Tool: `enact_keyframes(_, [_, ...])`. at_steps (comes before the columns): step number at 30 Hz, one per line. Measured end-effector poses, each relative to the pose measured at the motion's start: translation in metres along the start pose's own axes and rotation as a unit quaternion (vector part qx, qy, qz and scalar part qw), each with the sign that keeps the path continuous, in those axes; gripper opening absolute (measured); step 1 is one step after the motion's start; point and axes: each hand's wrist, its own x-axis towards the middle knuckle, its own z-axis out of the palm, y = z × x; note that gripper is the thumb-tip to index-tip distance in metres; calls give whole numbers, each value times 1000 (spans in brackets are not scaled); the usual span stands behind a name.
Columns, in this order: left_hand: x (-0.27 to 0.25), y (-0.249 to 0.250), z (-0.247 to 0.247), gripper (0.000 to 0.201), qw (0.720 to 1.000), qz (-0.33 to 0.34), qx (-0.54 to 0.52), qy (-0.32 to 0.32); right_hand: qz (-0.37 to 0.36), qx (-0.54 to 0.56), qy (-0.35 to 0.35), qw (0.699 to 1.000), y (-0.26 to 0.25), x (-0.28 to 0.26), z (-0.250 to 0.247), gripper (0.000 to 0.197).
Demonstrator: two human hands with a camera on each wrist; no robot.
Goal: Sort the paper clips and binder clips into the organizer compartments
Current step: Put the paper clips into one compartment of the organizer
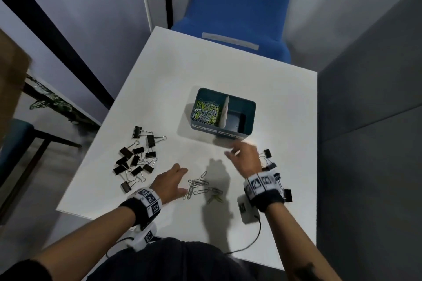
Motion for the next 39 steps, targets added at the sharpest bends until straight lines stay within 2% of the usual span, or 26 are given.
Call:
enact_keyframes(2, [-4,0,5,92,999,26,32,-26,25,-80,-96,992,31,-24,29,37])
enact_keyframes(3, [-5,1,6,97,998,40,46,-33,37,-112,-139,983,43,-36,42,45])
enact_keyframes(5, [-5,3,8,93,996,68,58,-29,54,-140,-185,971,58,-56,63,55])
enact_keyframes(9, [0,15,18,73,994,106,36,-2,22,-140,-153,978,61,-77,86,41])
enact_keyframes(14, [8,30,27,54,993,114,-18,15,-11,-127,-121,984,43,-68,102,21])
enact_keyframes(18, [11,27,24,43,990,112,-68,47,-26,-122,-108,986,38,-65,105,18])
enact_keyframes(21, [11,23,17,56,992,93,-30,77,-17,-106,-99,989,48,-69,100,31])
enact_keyframes(24, [12,24,15,86,991,105,76,27,-24,-123,-120,985,56,-73,100,52])
enact_keyframes(26, [13,27,18,91,981,151,122,5,-35,-134,-118,983,55,-74,104,58])
enact_keyframes(28, [14,29,24,83,973,182,142,11,-50,-132,-99,985,51,-76,110,50])
enact_keyframes(32, [8,30,31,56,973,189,124,50,-64,-123,-57,989,47,-78,122,34])
enact_keyframes(35, [2,32,34,34,973,193,109,62,-81,-120,-54,988,43,-77,127,18])
enact_keyframes(39, [3,32,36,29,975,178,119,56,-77,-117,-62,988,40,-72,126,11])
